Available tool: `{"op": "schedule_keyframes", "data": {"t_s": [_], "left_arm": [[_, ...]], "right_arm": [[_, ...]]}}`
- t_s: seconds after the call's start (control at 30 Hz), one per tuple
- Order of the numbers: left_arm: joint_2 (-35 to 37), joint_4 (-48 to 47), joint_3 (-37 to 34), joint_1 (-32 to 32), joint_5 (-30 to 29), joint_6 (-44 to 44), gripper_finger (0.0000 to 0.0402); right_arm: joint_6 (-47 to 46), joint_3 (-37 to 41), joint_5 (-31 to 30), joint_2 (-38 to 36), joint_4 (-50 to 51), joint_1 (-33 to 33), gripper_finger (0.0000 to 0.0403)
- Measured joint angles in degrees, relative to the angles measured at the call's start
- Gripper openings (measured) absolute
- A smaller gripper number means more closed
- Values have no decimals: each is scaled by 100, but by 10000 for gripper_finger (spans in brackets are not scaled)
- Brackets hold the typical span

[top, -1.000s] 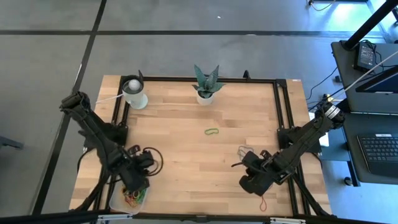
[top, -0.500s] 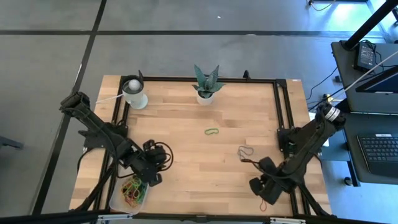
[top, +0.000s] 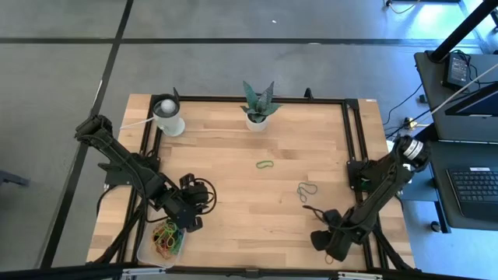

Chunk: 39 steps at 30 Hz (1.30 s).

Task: Pick and place rubber bands into bin
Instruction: Put the red rubber band into the transparent bin

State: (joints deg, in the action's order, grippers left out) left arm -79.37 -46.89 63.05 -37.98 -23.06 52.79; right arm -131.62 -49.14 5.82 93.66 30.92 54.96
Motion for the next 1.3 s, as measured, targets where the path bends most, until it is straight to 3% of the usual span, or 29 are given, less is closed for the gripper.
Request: {"op": "schedule_keyframes", "data": {"t_s": [0.4,0.53,0.73,0.9,0.97,1.3], "left_arm": [[0,4,0,0,-33,42,72],[0,32,0,0,-168,42,72],[0,48,0,0,-398,84,72],[0,47,0,0,-442,150,72],[0,48,0,0,-448,120,72],[0,499,0,349,-951,27,72]], "right_arm": [[45,-232,318,715,241,-168,131],[615,-307,326,741,434,-288,100],[1202,-309,-52,742,455,-321,12],[1665,-288,-162,623,494,-333,6],[1872,-271,-401,449,597,-362,3],[3136,-257,-3172,-1139,1097,-619,1]]}}
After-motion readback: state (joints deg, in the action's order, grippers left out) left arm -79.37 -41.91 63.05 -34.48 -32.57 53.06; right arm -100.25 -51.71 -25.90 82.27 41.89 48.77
